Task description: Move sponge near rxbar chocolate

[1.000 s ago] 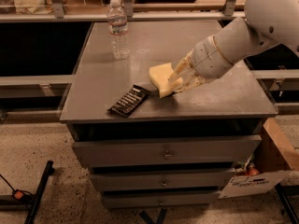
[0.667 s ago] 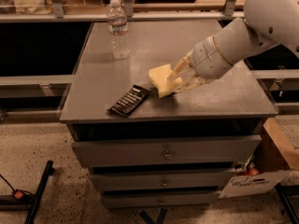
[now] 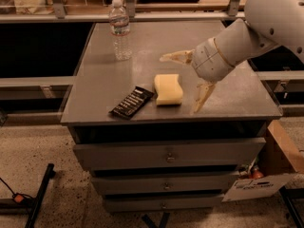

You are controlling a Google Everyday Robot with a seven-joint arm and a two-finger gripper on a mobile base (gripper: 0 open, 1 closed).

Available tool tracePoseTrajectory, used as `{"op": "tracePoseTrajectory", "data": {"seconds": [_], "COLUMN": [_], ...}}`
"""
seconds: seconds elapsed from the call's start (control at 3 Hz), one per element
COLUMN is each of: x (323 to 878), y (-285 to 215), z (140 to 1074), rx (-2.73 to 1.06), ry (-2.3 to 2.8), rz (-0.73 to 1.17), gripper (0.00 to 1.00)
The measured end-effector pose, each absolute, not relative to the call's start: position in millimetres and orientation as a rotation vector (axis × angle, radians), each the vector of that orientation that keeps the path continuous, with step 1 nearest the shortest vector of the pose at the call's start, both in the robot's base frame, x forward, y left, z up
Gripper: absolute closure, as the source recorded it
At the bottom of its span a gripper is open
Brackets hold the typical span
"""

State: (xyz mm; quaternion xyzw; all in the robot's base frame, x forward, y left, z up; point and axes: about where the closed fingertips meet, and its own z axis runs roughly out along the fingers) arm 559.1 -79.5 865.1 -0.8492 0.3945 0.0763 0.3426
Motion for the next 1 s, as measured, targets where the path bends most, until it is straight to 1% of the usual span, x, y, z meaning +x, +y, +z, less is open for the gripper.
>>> {"op": "tracePoseTrajectory", "data": {"seconds": [0.67,1.0], "x": [561.1,558.5], "y": [-84.0,-98.7], "z": [867.8,877.6], "rx": [-2.147,-1.988], "ry": [1.096,1.2], "rz": [0.172,0.135], "gripper": [0.0,0.0]}}
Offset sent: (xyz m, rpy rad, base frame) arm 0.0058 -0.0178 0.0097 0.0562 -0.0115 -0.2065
